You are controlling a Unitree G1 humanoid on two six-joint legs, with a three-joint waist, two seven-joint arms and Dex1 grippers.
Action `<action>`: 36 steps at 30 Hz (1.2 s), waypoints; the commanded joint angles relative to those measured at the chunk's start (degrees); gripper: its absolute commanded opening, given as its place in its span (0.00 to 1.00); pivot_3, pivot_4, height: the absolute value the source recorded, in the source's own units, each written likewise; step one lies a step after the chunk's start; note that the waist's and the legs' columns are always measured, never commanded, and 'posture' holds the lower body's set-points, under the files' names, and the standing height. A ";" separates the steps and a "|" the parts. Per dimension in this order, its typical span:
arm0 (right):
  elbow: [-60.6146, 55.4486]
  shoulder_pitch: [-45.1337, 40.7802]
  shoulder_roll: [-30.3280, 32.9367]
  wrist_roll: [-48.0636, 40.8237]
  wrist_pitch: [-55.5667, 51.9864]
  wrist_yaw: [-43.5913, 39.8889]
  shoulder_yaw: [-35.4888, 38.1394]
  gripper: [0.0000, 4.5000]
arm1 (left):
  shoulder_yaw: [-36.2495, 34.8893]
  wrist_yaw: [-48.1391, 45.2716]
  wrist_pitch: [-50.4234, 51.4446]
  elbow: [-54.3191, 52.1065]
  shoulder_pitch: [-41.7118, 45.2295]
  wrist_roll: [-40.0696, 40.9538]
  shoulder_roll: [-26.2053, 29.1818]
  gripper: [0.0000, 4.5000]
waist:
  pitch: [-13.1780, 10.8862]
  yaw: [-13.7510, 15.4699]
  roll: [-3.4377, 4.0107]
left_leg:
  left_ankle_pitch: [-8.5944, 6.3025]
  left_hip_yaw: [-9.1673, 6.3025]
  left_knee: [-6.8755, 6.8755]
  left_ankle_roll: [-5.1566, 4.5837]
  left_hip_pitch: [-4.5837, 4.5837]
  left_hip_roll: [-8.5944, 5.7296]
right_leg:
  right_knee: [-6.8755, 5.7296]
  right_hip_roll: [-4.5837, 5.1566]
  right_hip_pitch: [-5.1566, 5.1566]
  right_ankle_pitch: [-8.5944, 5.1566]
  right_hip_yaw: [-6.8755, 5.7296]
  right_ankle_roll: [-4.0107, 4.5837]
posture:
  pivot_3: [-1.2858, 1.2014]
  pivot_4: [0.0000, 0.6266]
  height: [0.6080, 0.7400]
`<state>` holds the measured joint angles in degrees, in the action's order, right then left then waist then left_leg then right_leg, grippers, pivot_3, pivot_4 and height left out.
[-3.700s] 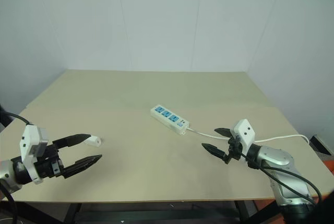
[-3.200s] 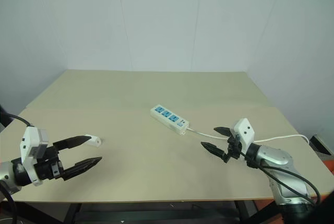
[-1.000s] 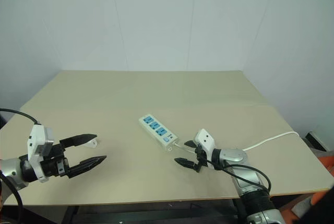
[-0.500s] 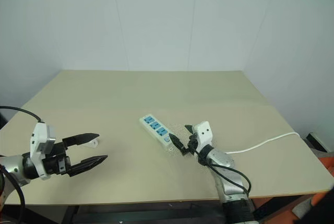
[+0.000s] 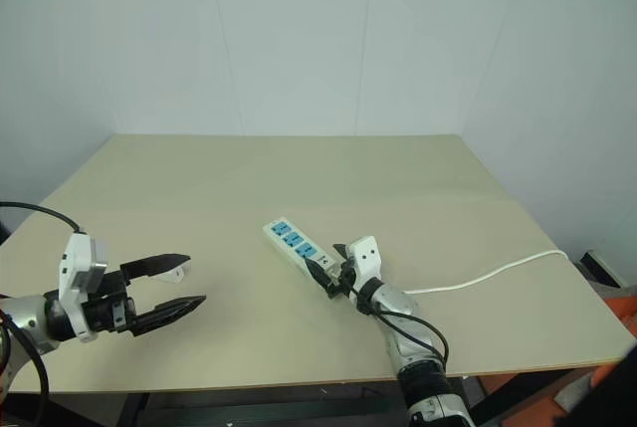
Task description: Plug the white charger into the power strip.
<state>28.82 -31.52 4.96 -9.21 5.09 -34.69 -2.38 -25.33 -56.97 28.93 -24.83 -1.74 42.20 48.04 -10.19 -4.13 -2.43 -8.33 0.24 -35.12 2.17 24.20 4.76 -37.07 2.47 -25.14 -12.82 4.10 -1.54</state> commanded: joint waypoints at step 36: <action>22.18 -11.52 0.64 2.60 1.62 -10.42 -0.40 0.76 | -2.13 0.17 -0.35 -1.62 0.42 1.55 1.09 1.00 | 0.05 -0.04 -0.08 | 0.00 0.00 0.04 0.00 -0.12 0.00 | 0.00 0.00 0.11 -0.01 -0.01 0.03 | 0.52 0.24 1.00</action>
<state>49.63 -44.22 5.26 -5.84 7.13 -44.43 -3.46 -25.86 -56.83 28.93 -25.11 -2.11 42.88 48.08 -10.13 -4.17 -2.52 -8.33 0.24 -35.07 2.17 24.08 4.76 -37.07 2.46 -25.03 -12.83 4.09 -1.52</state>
